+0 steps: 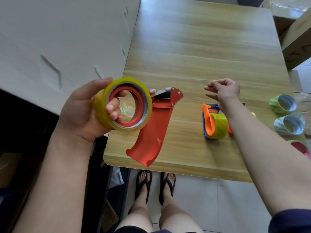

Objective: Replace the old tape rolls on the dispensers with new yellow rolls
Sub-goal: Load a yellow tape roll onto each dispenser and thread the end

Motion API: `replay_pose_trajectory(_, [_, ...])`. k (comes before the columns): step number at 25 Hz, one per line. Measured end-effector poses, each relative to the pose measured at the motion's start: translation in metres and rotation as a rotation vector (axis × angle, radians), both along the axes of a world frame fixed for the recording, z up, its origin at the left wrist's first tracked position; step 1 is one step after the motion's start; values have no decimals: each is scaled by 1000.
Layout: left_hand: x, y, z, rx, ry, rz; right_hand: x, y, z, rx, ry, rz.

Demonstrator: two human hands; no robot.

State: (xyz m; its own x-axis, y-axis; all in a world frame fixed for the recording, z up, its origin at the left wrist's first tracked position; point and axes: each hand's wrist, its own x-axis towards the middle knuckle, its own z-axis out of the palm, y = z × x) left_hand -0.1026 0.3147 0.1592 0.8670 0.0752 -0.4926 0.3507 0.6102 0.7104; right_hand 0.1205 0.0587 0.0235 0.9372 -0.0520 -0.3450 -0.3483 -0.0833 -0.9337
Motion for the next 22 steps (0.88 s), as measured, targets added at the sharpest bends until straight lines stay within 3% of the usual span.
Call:
replay_pose_trajectory(8, [9, 8, -5, -142, -73, 250, -46, 6, -14, 155, 140, -121])
replay_pose_trajectory(13, [27, 3, -11, -236, -97, 396, -90, 17, -13, 144, 281, -165])
replay_pose_trajectory(22, [69, -36, -44, -80, -81, 463, -208, 53, -26, 75, 435, -63])
